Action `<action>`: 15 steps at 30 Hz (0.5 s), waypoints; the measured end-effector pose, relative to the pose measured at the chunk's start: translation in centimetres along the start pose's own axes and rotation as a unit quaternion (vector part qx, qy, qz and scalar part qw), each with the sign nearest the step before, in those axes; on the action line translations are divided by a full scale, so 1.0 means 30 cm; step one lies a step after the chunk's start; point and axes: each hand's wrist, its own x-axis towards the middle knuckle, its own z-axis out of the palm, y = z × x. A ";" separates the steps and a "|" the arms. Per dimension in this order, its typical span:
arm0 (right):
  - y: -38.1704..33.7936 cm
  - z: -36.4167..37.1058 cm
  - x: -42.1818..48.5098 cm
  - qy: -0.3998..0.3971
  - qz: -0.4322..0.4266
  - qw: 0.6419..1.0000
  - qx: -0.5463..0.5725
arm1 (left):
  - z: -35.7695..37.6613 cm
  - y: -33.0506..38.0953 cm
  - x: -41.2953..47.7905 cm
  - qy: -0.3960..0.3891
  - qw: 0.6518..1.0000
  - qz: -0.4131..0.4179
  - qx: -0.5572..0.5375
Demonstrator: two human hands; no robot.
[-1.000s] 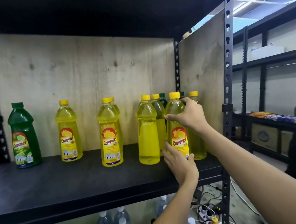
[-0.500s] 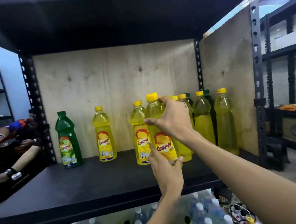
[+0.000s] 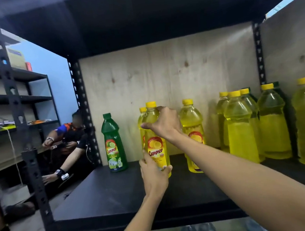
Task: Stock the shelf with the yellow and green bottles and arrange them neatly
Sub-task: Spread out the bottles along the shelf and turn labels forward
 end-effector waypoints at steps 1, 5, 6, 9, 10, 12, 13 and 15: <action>0.002 0.029 0.011 -0.003 0.006 1.000 0.003 | -0.001 -0.019 0.019 -0.003 1.000 -0.001 0.003; 0.011 0.124 0.040 -0.014 0.009 1.000 0.003 | 0.004 -0.076 0.079 -0.013 1.000 -0.006 0.020; 0.014 0.142 0.046 -0.018 0.009 1.000 0.002 | 0.006 -0.086 0.088 -0.013 1.000 -0.007 0.023; 0.016 0.178 0.065 -0.031 0.015 0.999 -0.004 | 0.017 -0.104 0.105 -0.010 1.000 -0.008 0.022; 0.017 0.187 0.072 -0.033 0.014 0.999 -0.004 | 0.020 -0.109 0.108 -0.009 1.000 -0.008 0.019; 0.019 0.198 0.079 -0.034 0.015 0.999 -0.004 | 0.025 -0.117 0.109 -0.007 1.000 -0.008 0.014; 0.021 0.201 0.080 -0.034 0.018 0.999 -0.003 | 0.026 -0.119 0.109 -0.005 1.000 -0.007 0.014; 0.025 0.203 0.078 -0.035 0.017 0.999 -0.001 | 0.025 -0.122 0.108 0.001 1.000 -0.007 0.021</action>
